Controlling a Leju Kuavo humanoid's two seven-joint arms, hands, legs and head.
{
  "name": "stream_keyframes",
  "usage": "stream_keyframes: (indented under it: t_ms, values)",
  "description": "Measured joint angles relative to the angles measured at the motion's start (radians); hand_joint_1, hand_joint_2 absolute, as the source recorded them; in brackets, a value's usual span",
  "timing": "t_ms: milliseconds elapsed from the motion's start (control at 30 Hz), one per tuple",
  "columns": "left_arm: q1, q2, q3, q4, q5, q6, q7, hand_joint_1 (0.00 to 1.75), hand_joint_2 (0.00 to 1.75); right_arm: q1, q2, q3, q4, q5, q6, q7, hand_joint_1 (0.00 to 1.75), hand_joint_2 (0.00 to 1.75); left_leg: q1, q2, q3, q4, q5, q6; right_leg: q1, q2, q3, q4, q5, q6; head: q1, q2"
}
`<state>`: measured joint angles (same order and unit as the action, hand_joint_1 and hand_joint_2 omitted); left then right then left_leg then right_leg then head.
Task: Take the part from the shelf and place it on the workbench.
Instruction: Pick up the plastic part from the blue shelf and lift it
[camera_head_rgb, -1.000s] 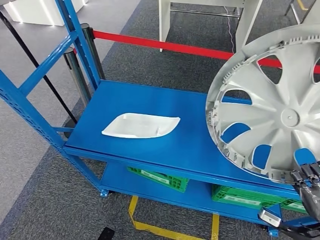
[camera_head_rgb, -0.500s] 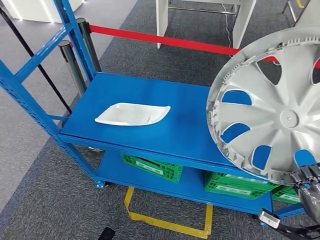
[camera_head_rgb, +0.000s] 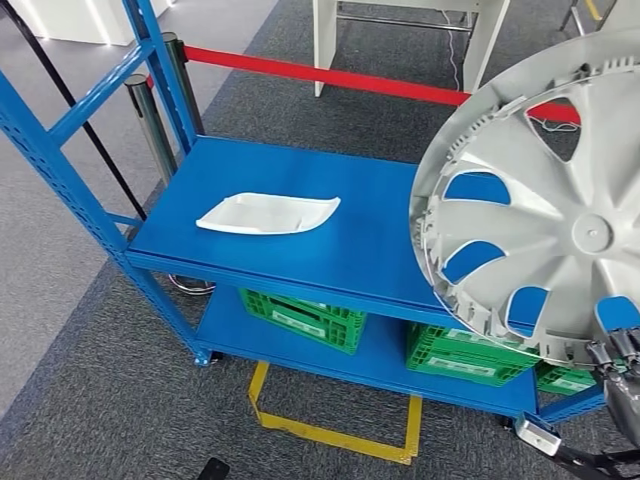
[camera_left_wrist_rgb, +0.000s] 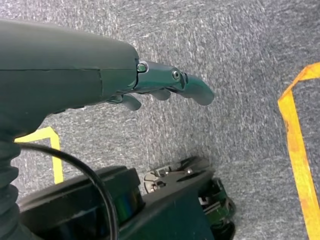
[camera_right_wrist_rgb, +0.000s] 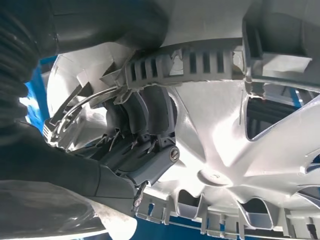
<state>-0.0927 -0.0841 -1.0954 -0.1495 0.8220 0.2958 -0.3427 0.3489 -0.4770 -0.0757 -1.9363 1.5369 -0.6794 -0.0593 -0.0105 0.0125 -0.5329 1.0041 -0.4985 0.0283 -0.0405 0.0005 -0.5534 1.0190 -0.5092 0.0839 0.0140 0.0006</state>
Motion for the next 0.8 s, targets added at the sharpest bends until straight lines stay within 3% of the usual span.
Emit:
stream_keyframes:
  t_ms: [67,167,267,300,333,367,400,433,500,633,700,800]
  values:
    - [0.000,0.001,0.000,0.000,-0.001,0.000,0.000,0.00,1.75,0.001,0.008,-0.001,0.002,-0.008,0.000,-0.003,1.75,1.75,-0.002,-0.002,-0.008,0.010,0.000,-0.009,0.005,0.005,0.000,0.002,-0.002,-0.026,0.002,0.000]
    - [0.000,0.002,-0.001,0.000,-0.001,0.002,0.000,0.00,1.75,0.001,0.015,-0.009,0.003,-0.038,0.000,-0.026,1.75,1.75,0.001,-0.004,-0.020,0.037,-0.021,-0.022,0.005,0.004,-0.005,0.006,0.002,-0.050,0.001,0.000]
    - [-0.001,0.002,-0.001,0.000,-0.001,0.004,0.000,0.00,1.75,-0.002,0.033,-0.024,0.003,-0.070,0.000,-0.061,1.75,1.75,0.004,-0.005,-0.092,0.204,-0.112,-0.032,0.008,0.003,-0.010,0.006,0.006,-0.061,-0.001,0.000]
    - [0.000,0.002,-0.001,0.000,-0.001,0.005,0.000,0.00,1.75,-0.003,0.040,-0.026,0.004,-0.075,0.000,-0.068,1.75,1.75,0.005,-0.005,-0.117,0.263,-0.134,-0.032,0.010,0.003,-0.012,0.006,0.007,-0.063,-0.001,0.000]
    - [0.000,0.002,-0.002,0.000,-0.001,0.006,0.000,0.00,1.75,-0.003,0.047,-0.029,0.004,-0.077,0.000,-0.074,1.75,1.75,0.005,-0.005,-0.131,0.293,-0.138,-0.029,0.012,0.003,-0.013,0.006,0.007,-0.064,-0.001,0.000]
    - [0.000,0.002,-0.002,0.000,-0.001,0.008,0.000,0.00,1.75,-0.003,0.052,-0.031,0.004,-0.079,0.000,-0.079,1.75,1.75,0.004,-0.006,-0.128,0.288,-0.123,-0.024,0.015,0.003,-0.013,0.006,0.008,-0.064,-0.001,0.000]
    - [0.000,0.002,-0.003,0.000,-0.001,0.009,0.000,0.00,1.75,-0.004,0.056,-0.034,0.004,-0.081,0.000,-0.084,1.75,1.75,0.002,-0.006,-0.108,0.245,-0.091,-0.017,0.018,0.004,-0.012,0.006,0.008,-0.065,-0.001,0.000]
    - [-0.001,0.002,-0.003,0.000,-0.001,0.011,0.000,0.00,1.75,-0.004,0.061,-0.038,0.004,-0.083,0.000,-0.087,1.75,1.75,-0.001,-0.008,-0.076,0.178,-0.053,-0.006,0.019,0.004,-0.012,0.006,0.008,-0.065,-0.001,0.000]
    - [-0.001,0.003,-0.006,0.000,-0.001,0.013,0.000,0.00,1.75,-0.007,0.068,-0.043,0.004,-0.087,0.000,-0.089,1.75,1.75,-0.009,-0.010,-0.023,0.059,-0.008,0.011,0.022,0.004,-0.014,0.006,0.010,-0.063,-0.001,0.000]
    - [0.000,0.004,-0.010,0.000,-0.001,0.014,0.000,0.00,1.75,-0.010,0.080,-0.049,0.004,-0.093,0.000,-0.094,1.75,1.75,-0.013,-0.010,-0.009,0.004,0.002,0.017,0.020,0.002,-0.025,0.003,0.017,-0.044,0.000,0.000]
    - [-0.001,0.002,-0.010,0.000,0.000,0.015,0.000,0.00,1.75,-0.010,0.083,-0.053,0.005,-0.094,0.000,-0.098,1.75,1.75,-0.007,-0.008,-0.008,-0.012,0.017,0.020,0.020,0.001,-0.044,0.038,-0.016,-0.037,0.002,0.000]
    - [-0.001,-0.001,-0.010,0.000,0.003,0.015,0.000,0.00,1.75,-0.013,0.090,-0.057,0.006,-0.100,0.000,-0.107,1.75,1.75,-0.006,-0.006,-0.016,-0.014,0.026,0.025,0.020,0.001,-0.114,0.209,-0.112,-0.029,0.004,0.000]
